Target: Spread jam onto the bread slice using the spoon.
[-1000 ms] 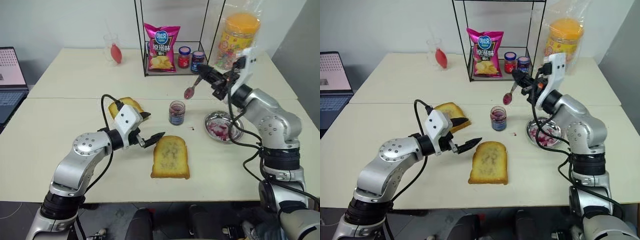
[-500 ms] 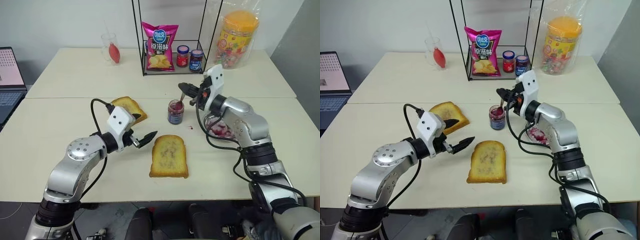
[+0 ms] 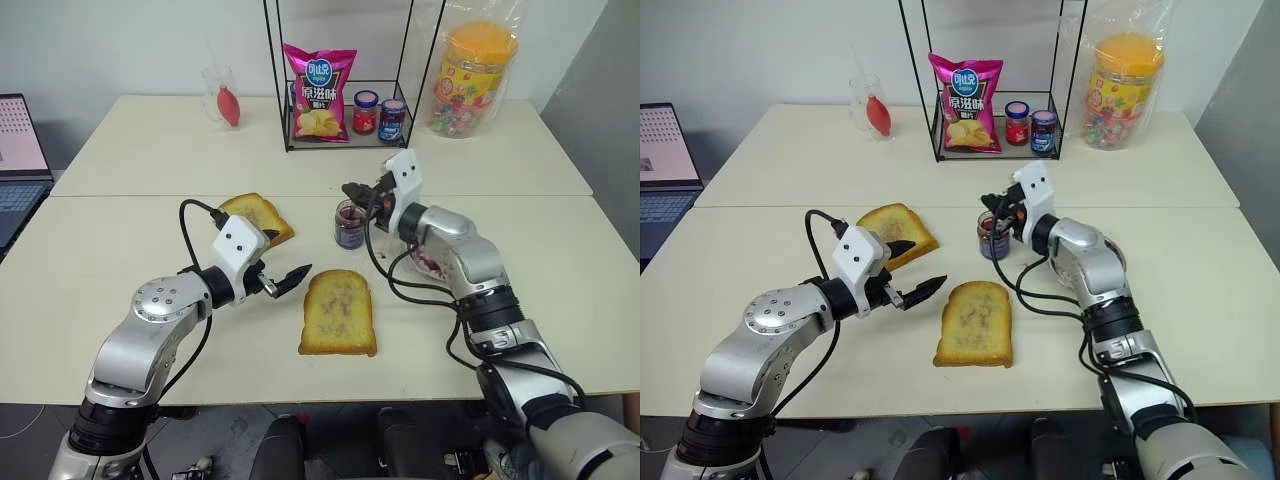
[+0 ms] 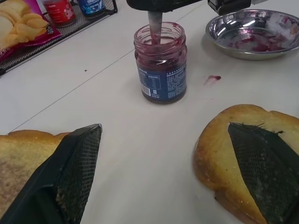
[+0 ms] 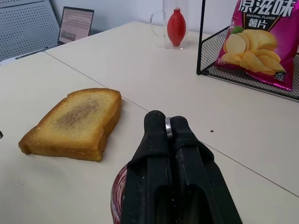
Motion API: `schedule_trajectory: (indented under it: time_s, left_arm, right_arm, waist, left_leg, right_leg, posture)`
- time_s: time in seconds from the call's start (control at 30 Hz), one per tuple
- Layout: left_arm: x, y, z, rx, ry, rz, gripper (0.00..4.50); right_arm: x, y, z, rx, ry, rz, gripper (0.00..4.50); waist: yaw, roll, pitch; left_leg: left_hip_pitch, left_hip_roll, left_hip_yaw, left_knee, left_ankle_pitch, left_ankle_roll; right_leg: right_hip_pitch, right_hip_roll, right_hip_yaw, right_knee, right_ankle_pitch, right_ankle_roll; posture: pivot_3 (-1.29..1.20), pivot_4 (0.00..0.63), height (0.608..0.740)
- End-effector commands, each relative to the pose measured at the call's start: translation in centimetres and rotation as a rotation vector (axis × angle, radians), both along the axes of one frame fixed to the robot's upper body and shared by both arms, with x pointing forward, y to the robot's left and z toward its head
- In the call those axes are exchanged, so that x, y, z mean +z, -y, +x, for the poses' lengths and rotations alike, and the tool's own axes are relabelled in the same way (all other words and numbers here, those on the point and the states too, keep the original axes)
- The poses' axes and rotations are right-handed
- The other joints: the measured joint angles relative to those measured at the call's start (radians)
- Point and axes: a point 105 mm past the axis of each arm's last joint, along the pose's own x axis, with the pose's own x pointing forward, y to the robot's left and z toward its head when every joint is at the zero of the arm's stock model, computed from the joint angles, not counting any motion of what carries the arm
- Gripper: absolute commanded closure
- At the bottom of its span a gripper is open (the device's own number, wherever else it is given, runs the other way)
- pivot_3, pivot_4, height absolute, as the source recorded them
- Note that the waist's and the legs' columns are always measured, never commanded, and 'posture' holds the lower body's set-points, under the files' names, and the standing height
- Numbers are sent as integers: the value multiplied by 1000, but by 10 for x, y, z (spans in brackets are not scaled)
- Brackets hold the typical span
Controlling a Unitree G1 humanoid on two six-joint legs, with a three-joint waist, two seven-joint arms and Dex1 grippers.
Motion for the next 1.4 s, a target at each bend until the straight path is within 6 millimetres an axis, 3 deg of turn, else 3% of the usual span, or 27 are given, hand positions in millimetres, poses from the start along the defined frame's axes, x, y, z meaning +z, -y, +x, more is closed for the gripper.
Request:
schedule_trajectory:
  time_s: [0.03, 0.7, 1.4]
  left_arm:
    - [11, 2, 0, -9, 58, 7, 0]
    - [10, 10, 3, -17, 64, -3, 0]
    - [12, 6, 9, 8, 80, -4, 0]
  right_arm:
    - [14, 0, 0, -10, -1, 57, 4474]
    - [35, 18, 10, -80, -217, 396, 4474]
    - [37, 32, 18, -121, -421, 629, 4474]
  waist:
    - [0, 0, 0]
    - [-2, 0, 0]
    - [-4, 0, 0]
  left_leg:
    - [0, 0, 0, 0, 0, 0]
    - [0, 0, 0, 0, 0, 0]
    - [0, 0, 0, 0, 0, 0]
  right_leg:
    - [0, 0, 0, 0, 0, 0]
    - [0, 0, 0, 0, 0, 0]
    - [0, 0, 0, 0, 0, 0]
  posture:
    - [0, 150, 740]
    - [0, 150, 740]
    - [0, 150, 740]
